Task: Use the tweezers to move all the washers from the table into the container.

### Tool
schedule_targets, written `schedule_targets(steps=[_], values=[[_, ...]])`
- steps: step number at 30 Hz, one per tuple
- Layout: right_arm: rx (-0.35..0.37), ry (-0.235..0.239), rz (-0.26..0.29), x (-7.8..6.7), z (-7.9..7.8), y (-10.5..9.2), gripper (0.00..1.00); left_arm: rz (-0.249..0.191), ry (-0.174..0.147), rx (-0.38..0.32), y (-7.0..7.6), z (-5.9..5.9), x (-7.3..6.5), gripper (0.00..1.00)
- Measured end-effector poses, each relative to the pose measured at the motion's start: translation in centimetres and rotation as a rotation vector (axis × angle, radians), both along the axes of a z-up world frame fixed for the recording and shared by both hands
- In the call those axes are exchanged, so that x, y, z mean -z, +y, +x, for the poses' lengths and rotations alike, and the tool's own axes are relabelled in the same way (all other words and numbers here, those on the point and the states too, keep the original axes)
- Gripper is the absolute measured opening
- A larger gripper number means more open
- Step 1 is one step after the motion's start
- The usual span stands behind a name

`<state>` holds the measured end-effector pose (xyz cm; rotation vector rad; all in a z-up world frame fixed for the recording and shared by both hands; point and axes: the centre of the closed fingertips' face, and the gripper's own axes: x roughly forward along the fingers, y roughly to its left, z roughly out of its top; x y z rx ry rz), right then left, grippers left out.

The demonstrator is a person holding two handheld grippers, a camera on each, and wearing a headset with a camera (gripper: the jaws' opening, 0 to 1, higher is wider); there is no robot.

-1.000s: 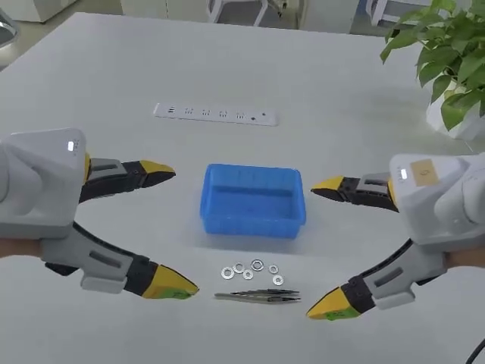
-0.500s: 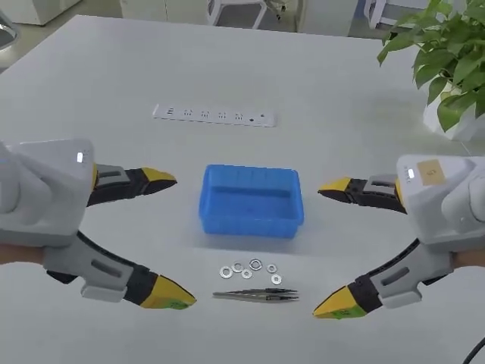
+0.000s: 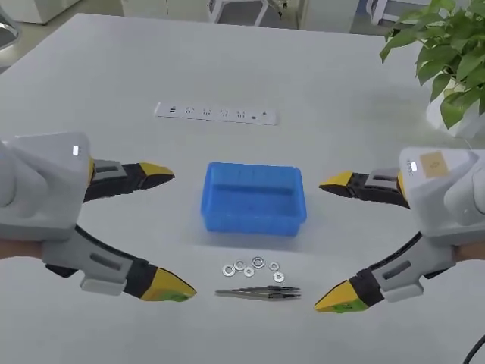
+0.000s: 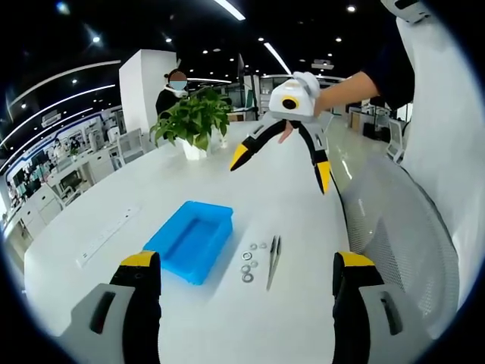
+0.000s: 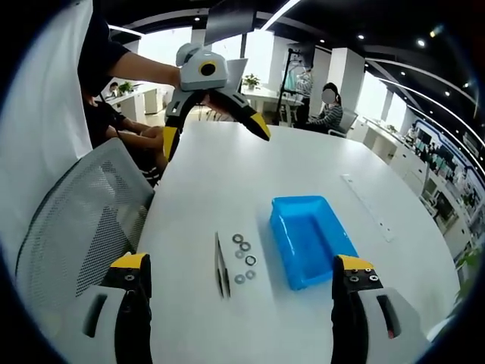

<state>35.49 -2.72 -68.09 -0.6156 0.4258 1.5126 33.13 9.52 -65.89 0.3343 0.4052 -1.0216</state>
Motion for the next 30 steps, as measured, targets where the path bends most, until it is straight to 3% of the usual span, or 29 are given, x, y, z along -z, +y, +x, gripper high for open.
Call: schedule_targets(steps=[13,30], values=[[0.007,-0.001,0.01,-0.06,0.32,0.14,1.0,-0.039,-0.006,-0.011,-0.45,0.74,-0.32,1.0],[0.005,0.019,0.011,0.86,0.42,0.08,1.0,-0.007,-0.025,-0.002,-0.68,0.97,0.59,1.0]])
